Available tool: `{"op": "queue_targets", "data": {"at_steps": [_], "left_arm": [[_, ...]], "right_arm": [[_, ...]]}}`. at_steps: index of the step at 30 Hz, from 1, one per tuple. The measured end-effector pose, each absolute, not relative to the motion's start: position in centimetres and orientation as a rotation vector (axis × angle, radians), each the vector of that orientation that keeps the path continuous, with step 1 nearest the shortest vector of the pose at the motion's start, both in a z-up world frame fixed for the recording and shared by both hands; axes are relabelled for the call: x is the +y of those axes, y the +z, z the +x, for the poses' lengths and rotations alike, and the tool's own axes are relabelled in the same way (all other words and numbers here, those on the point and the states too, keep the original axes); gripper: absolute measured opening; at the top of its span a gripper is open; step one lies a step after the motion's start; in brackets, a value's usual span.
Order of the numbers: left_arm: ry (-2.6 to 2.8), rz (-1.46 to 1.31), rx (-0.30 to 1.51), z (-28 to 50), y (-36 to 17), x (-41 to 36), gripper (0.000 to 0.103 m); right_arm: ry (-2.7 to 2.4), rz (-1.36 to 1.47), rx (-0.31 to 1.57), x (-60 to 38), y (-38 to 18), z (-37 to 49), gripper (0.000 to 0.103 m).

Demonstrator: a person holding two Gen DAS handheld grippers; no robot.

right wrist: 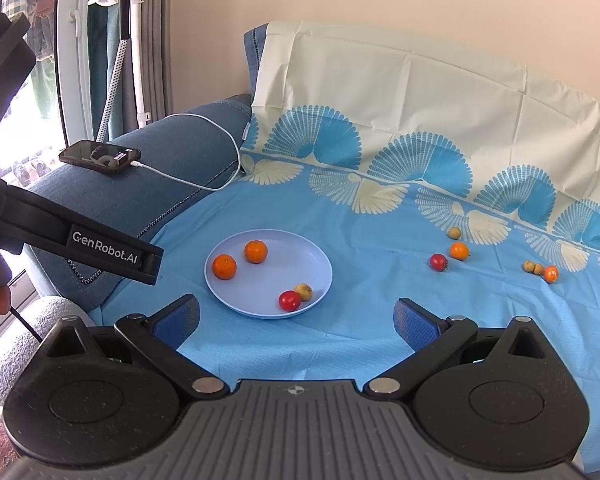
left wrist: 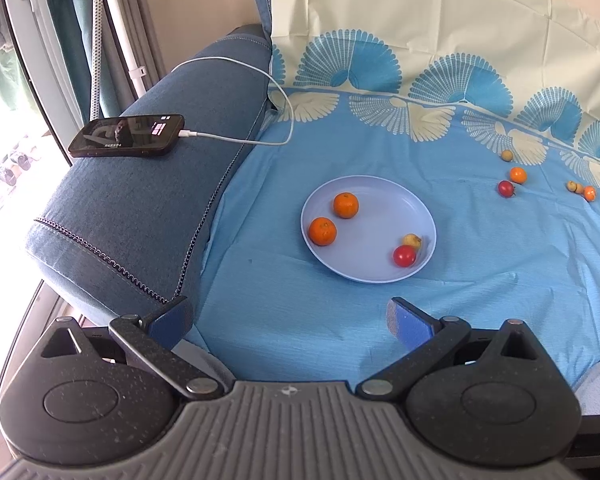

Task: Organize fruits
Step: 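Raise both open tools and swing them toward the loose fruits on the sheet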

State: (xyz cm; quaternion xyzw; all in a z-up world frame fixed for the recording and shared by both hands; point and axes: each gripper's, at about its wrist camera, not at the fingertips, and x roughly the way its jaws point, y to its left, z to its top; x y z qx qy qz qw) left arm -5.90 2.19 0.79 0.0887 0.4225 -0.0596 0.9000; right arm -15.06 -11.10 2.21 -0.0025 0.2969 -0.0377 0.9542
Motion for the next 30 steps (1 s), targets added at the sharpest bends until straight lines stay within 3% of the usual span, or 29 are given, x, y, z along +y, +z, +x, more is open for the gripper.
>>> {"op": "queue_targets", "data": {"at_steps": [17, 30], "left_arm": [[-0.129, 0.212, 0.901, -5.0, 0.4, 0.7, 0.103], [-0.197, 0.215, 0.962, -0.7, -0.3, -7.0, 0.103]], "right_arm": [[-0.097, 0.026, 0.612, -12.0, 1.7, -14.8, 0.102], [-0.284, 0.095, 0.594, -20.0, 0.2, -14.5, 0.102]]}}
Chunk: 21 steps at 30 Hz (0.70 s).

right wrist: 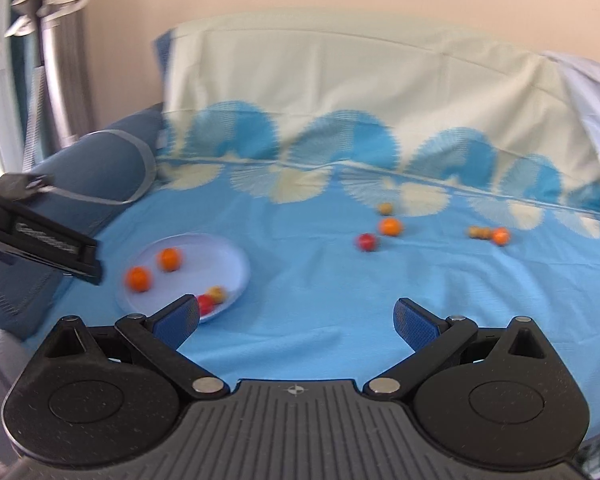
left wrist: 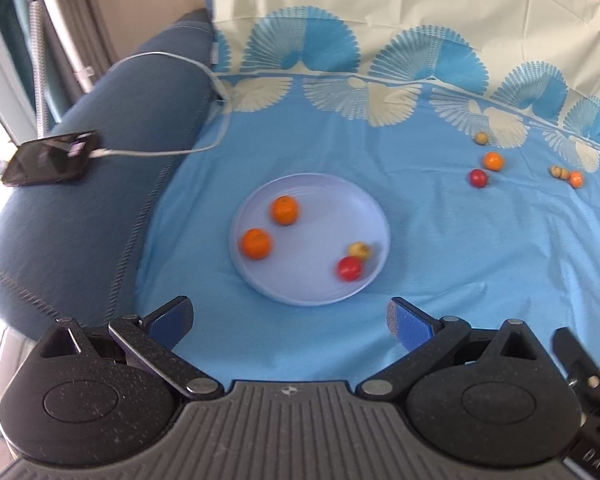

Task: Organize fruits
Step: 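Raise both open tools and swing them toward the loose fruits on the sheet, then grasp a red tomato with the left tool while the right tool grasps a mandarin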

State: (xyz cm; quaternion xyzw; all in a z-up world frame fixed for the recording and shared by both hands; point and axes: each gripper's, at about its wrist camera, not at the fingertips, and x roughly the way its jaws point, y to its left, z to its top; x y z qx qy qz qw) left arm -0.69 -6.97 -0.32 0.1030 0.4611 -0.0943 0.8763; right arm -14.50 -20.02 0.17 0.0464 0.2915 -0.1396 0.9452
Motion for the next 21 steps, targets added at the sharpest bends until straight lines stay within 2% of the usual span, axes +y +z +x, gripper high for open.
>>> {"op": "queue_targets", "data": {"at_steps": [11, 14, 21], "left_arm": [[-0.344, 0.185, 1.041, 7.7, -4.9, -23.1, 0.103], [-0.357, 0.124, 1.128, 11.0, -7.8, -27.4, 0.103], [-0.343, 0.157, 1.18, 17.5, -14.2, -34.8, 0.103]], "right_arm": [[-0.622, 0.166, 0.524, -39.5, -1.5, -10.1, 0.102], [-0.703, 0.202, 0.535, -45.9, -3.9, -7.5, 0.102], [-0.843, 0.342, 0.528, -58.8, -10.6, -1.7, 0.102]]}}
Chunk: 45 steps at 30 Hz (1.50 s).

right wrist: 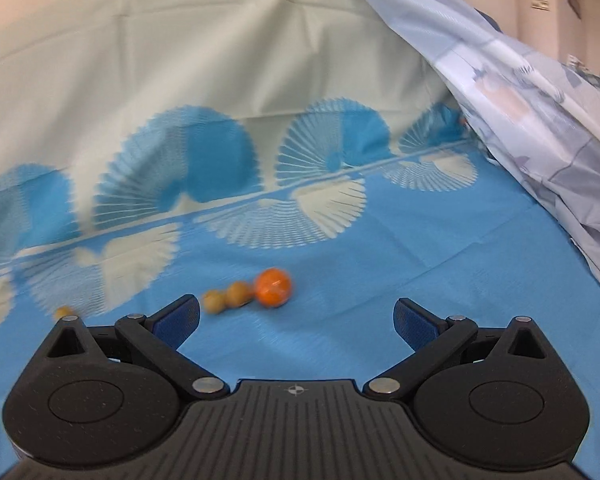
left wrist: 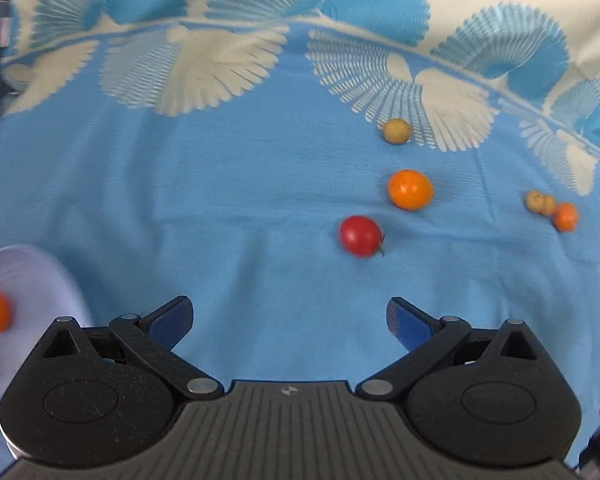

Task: Organize fruits
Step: 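Grasp a red tomato with the left tool while the right tool grasps a mandarin, then carry the tomato and mandarin in both tools over the blue plate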

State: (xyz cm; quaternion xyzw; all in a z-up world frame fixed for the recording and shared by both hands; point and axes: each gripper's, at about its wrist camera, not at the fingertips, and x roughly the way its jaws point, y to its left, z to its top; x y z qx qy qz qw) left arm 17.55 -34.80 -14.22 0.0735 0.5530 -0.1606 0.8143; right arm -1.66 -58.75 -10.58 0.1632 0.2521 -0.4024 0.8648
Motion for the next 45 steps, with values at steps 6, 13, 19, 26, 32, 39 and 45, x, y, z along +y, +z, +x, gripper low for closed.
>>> {"op": "queue_targets", "data": {"at_steps": [6, 13, 19, 26, 32, 39, 45], "left_arm": [[-0.388, 0.201, 1.167, 19.9, -17.4, -37.6, 0.103], [-0.376, 0.274, 1.154, 21.4, -19.7, -39.5, 0.103], [-0.428, 0.284, 1.089, 20.3, -18.7, -39.8, 0.069], [-0.52, 0.308, 0.996, 17.8, -16.7, -39.0, 0.036], [-0.541, 0.317, 0.948, 15.2, -13.6, -35.8, 0.036], [-0.515, 0.282, 0.941, 11.1, -8.0, -29.2, 0.035], [-0.479, 0.234, 0.928, 6.6, -2.7, -21.8, 0.035]], "right_arm": [[-0.797, 0.234, 0.674, -62.9, -16.4, 4.5, 0.102], [-0.762, 0.221, 0.686, -65.4, -19.8, 7.7, 0.102], [-0.748, 0.249, 0.65, -65.7, -19.9, 7.2, 0.095], [-0.706, 0.147, 0.641, -62.8, -18.7, 6.9, 0.039], [-0.689, 0.217, 0.615, -59.4, -15.7, 3.4, 0.039], [-0.631, 0.253, 0.569, -50.6, -10.6, -2.5, 0.039], [-0.521, 0.296, 0.553, -41.7, -5.8, -7.1, 0.039]]}}
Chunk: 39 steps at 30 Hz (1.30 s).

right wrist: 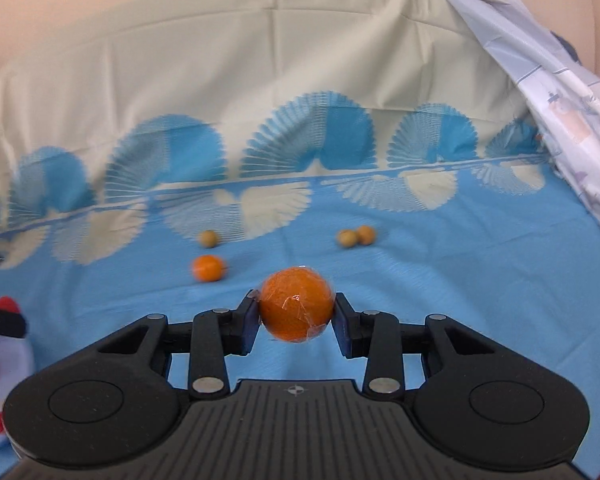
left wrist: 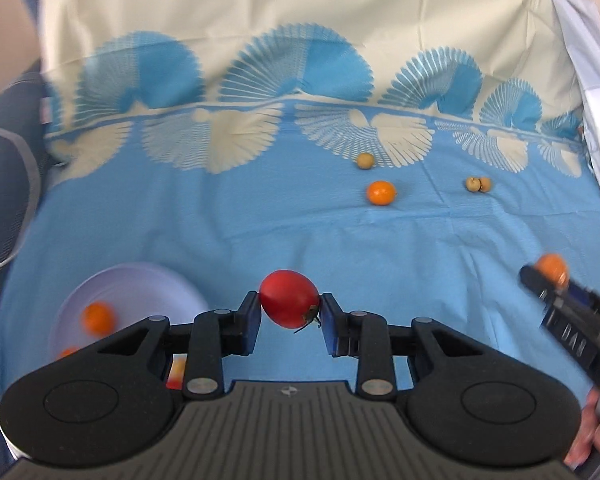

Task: Organize fruits
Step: 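Carry the tomato and mandarin in both tools over the blue plate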

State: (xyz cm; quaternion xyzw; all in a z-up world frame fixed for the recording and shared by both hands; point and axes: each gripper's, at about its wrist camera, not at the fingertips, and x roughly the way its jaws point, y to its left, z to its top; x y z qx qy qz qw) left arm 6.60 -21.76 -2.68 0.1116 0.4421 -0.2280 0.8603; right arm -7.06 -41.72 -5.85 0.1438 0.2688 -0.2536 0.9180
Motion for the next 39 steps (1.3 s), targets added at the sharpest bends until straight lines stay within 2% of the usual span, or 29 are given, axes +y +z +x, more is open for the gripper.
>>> {"op": "queue_targets", "data": {"at_steps": [11, 21, 39], "left_arm": [[-0.344, 0.165, 0.961, -0.8, 0.9, -8.7, 0.035], [-0.283, 0.086, 0.928, -5.8, 2.5, 0.0, 0.035], [-0.267, 0.033, 0.909, -8.0, 2.9, 4.1, 0.035]], "right_arm": [[-0.18, 0.293, 0.572, -25.8, 0.4, -11.7, 0.039], [-0.046, 0.186, 0.608, -16.1, 2.6, -15.7, 0.039], [-0.04, 0.085, 0.558, -12.7, 4.9, -17.3, 0.039]]}}
